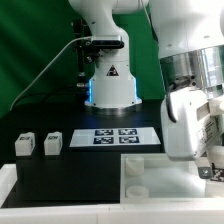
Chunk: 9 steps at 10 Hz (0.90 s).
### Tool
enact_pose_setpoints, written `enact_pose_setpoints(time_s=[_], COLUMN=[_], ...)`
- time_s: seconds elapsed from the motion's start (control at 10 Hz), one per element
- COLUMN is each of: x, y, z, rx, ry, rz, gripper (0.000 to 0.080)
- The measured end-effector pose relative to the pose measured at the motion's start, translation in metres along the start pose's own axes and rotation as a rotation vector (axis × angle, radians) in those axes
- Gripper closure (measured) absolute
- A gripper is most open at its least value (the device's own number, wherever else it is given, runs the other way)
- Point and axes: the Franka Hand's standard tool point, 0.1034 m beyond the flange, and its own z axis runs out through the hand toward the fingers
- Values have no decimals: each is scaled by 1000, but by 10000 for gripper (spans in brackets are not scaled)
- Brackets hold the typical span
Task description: Assemble one leg
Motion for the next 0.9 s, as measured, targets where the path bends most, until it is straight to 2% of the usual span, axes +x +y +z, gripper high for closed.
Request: enact_pose_setpoints(time_s=[0.1,0.2,0.3,0.4,0.5,0.6,0.8,0.9], x=[0,0,0,0,-6,-13,-30,-33], y=[0,2,2,2,3,5,10,13], z=[-1,1,1,1,-3,-9,-22,-22], rx=[8,5,4,5,7,15,24,22], ry=[13,8,9,11,7,-2,-27,-31], rz=[13,25,-15,-59,-244,-422,-481,-545], gripper=[489,489,332,212,161,161,151,151])
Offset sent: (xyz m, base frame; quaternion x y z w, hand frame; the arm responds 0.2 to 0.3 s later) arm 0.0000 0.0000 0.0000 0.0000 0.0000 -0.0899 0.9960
